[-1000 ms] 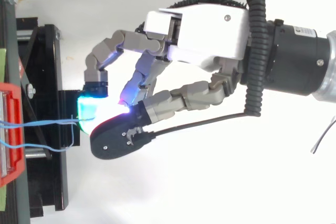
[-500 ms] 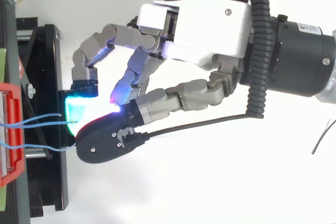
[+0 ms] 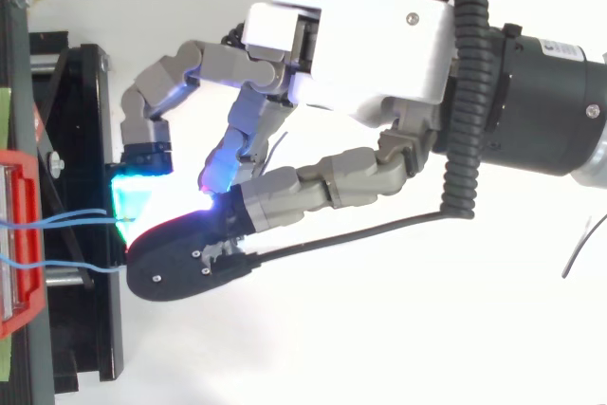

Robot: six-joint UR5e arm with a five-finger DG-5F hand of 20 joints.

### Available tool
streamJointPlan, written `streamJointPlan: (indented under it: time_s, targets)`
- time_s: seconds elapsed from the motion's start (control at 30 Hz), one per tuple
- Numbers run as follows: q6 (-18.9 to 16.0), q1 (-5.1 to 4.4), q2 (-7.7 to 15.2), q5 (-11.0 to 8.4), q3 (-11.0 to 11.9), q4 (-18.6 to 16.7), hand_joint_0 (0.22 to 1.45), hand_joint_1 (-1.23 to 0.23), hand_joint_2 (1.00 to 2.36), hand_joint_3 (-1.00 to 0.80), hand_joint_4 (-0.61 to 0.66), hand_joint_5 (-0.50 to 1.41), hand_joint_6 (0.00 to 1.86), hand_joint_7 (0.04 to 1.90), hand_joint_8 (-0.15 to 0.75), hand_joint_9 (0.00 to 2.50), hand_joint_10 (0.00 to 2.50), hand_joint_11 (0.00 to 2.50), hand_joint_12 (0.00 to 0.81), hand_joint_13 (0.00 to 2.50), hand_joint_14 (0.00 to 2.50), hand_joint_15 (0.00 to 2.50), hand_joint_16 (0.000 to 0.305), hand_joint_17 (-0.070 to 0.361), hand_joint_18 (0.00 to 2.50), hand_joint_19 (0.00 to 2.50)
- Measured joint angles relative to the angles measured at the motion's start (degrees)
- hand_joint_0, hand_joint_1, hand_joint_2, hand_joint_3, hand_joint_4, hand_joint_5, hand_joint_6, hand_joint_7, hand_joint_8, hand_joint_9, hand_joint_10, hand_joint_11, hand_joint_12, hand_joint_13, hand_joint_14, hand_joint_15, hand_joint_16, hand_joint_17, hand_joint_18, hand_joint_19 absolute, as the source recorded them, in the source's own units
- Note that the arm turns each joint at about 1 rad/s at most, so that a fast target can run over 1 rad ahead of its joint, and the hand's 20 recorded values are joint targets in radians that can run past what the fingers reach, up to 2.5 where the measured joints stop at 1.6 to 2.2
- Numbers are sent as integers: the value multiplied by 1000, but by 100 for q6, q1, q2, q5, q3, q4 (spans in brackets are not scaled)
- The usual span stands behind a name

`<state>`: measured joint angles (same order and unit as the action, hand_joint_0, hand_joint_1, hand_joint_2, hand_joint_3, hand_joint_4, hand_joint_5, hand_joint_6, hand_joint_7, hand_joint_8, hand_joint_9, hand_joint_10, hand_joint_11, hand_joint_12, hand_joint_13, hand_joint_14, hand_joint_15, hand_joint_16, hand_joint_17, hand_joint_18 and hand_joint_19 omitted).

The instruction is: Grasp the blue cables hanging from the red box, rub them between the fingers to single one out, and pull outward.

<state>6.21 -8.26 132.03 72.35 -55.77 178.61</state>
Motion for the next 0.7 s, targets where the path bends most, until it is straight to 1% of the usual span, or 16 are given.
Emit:
streamJointPlan:
  time_s: [0.2,0.33,0.53,0.6,0.7]
  targets:
    - [3,1,0,-3,3,-6,639,-867,1018,4,32,-91,911,1184,344,1287,20,630,379,1062,21,535,52,117,1003,593]
    - [3,-1,1,-9,4,7,635,-865,1017,5,40,-89,908,1181,355,1245,19,549,386,1041,20,494,53,118,1001,560]
    - [7,-22,4,0,-11,-10,627,-859,1014,3,51,-85,905,1179,358,1180,16,455,393,993,17,453,54,121,981,534]
    - [15,-33,5,6,-43,-28,626,-857,1012,0,56,-85,905,1178,353,1155,15,437,399,985,17,450,54,122,972,527]
    - [17,-52,5,12,-160,-122,624,-856,1011,-2,63,-83,903,1183,360,1143,17,439,402,975,16,451,55,123,957,517]
